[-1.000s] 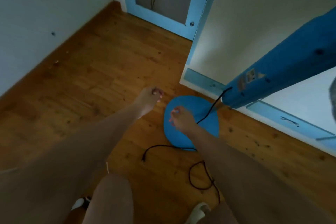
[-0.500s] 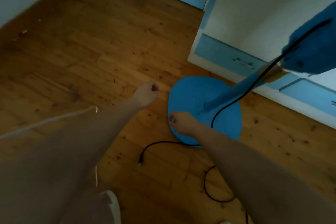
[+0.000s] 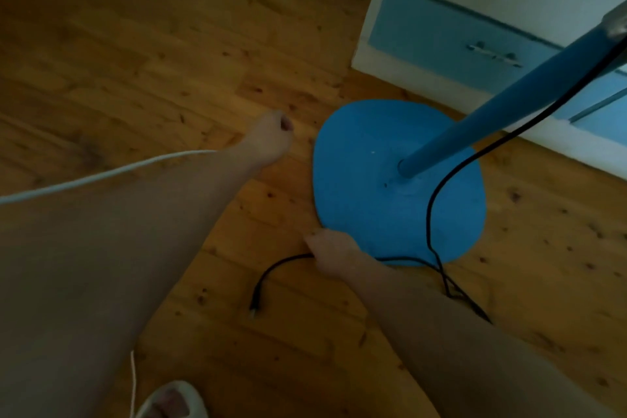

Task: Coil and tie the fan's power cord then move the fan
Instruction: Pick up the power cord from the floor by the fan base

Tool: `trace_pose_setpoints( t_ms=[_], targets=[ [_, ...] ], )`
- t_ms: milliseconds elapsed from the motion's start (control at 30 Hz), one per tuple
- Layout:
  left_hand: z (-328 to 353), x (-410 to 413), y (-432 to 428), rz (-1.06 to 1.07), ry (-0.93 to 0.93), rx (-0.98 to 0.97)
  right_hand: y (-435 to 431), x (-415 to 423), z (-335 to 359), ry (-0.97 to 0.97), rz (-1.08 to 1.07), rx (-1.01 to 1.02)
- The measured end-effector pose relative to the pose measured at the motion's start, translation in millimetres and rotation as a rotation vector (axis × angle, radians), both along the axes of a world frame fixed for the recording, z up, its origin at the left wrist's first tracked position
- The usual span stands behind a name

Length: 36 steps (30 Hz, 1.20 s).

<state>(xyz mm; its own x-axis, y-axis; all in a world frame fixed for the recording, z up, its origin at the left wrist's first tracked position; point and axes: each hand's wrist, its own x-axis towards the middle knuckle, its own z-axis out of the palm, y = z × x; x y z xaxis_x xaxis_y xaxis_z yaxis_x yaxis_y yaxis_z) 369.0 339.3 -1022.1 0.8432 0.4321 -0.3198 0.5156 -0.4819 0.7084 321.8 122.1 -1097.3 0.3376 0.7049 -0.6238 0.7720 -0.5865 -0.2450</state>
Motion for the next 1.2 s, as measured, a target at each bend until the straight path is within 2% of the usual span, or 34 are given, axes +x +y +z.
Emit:
trace_pose_setpoints(
  t_ms=[133,267,333,433,533,667,833,933,1033,1200],
  targets=[
    [-12,4,-4,-0.062,0.036,-0.015,-1,2,-1,-0.035,0.047,-0.02],
    [13,12,-11,-0.001,-0.042,-0.088,5,31,57,-0.035,-0.122,0.12],
    [38,16,-22,-0.037,-0.085,-0.115,3,50,102,-0.058,-0.275,0.279],
    [89,24,-45,-0.212,-0.132,-0.27,-9,72,177,-0.112,-0.522,0.492],
    [136,28,-57,-0.218,-0.247,-0.381,-18,81,232,-0.165,-0.723,0.702],
    [190,22,-59,-0.157,-0.46,-0.359,-25,81,296,-0.15,-0.825,1.077],
    [248,-22,-88,-0.15,-0.586,-0.562,-46,43,347,-0.048,-0.988,1.411],
    [289,-43,-111,-0.109,-0.693,-0.65,-54,26,377,0.03,-1.047,1.514],
    [313,-53,-130,-0.072,-0.752,-0.7,-63,19,391,-0.013,-1.026,1.494],
    [308,-56,-144,-0.055,-0.709,-0.709,-79,12,389,0.063,-1.016,1.443]
  ],
)
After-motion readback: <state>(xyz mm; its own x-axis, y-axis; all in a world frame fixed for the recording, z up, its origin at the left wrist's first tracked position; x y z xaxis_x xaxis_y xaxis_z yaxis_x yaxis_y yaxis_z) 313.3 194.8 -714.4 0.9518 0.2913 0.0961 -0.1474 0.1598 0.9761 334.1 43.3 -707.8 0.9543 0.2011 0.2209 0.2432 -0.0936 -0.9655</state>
